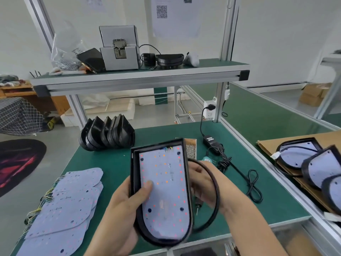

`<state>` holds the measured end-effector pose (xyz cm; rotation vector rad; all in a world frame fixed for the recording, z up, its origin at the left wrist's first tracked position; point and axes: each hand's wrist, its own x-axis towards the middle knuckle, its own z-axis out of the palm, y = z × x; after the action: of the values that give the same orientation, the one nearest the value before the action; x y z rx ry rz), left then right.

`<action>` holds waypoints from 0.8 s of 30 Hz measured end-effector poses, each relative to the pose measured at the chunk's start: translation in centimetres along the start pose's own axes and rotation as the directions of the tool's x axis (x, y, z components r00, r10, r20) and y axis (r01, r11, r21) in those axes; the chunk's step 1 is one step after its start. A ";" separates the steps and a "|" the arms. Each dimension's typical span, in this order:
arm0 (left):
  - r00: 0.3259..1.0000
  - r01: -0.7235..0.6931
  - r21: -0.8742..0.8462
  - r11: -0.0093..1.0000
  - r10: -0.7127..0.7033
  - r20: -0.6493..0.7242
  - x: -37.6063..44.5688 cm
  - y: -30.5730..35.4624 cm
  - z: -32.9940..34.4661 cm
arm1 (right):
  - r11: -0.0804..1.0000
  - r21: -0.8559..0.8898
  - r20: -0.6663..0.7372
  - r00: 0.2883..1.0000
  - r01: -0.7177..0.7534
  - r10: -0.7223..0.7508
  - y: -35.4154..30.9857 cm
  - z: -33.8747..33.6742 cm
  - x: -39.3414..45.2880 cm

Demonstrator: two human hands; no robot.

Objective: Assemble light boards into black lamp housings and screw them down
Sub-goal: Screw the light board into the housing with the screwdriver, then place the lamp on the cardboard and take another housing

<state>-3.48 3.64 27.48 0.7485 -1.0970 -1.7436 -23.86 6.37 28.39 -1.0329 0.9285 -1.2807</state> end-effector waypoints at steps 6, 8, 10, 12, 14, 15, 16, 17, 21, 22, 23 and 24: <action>0.961 -0.175 -0.028 0.984 0.165 -0.222 3.0 -0.2 1.2 | 0.958 0.287 -0.230 0.971 0.004 0.065 2.5 -2.2 -1.2; 0.951 -0.207 0.029 0.978 0.208 -0.229 3.6 -0.8 1.8 | 0.988 0.114 -0.225 0.971 0.104 -0.077 3.5 -0.9 -2.0; 0.952 -0.217 0.051 0.975 0.223 -0.209 3.9 -1.2 2.5 | 0.979 -0.093 -0.230 0.953 0.180 -0.198 3.7 0.1 -2.2; 0.957 -0.213 0.047 0.976 0.218 -0.192 4.5 -1.6 2.9 | 0.973 -0.056 -0.304 0.924 0.224 -0.230 4.0 0.3 -2.2; 0.965 -0.186 0.051 0.981 0.192 -0.181 4.9 -1.7 2.9 | 0.973 0.035 -0.328 0.922 0.229 -0.205 4.1 0.8 -2.3; 0.970 -0.168 0.054 0.984 0.174 -0.168 5.2 -1.8 2.9 | 0.973 0.055 -0.339 0.921 0.223 -0.191 4.2 0.8 -2.4; 0.974 -0.153 0.059 0.987 0.160 -0.159 5.5 -2.1 2.9 | 0.975 0.059 -0.339 0.923 0.215 -0.184 4.4 0.7 -2.5; 0.976 -0.141 0.062 0.988 0.149 -0.158 5.8 -2.3 3.0 | 0.978 0.054 -0.343 0.924 0.201 -0.171 4.5 0.5 -2.8; 0.977 -0.072 0.162 0.984 0.102 -0.185 7.0 -3.0 3.5 | 0.987 0.058 -0.358 0.926 0.147 -0.117 4.6 -0.4 -4.0; 0.978 -0.073 0.221 0.972 0.113 -0.174 7.3 -3.1 3.6 | 0.989 0.038 -0.382 0.917 0.142 -0.117 4.7 -0.7 -4.3; 0.979 -0.077 0.298 0.951 0.128 -0.157 7.5 -3.1 3.8 | 0.989 0.006 -0.401 0.906 0.146 -0.131 4.8 -0.9 -4.7; 0.983 -0.072 0.370 0.926 0.128 -0.128 7.9 -3.0 4.2 | 0.986 -0.028 -0.415 0.896 0.164 -0.161 4.9 -1.1 -5.0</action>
<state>-11.23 -1.55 26.29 1.0143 -1.3477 -1.3866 -23.86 11.33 23.31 -0.8571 1.1740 -1.6862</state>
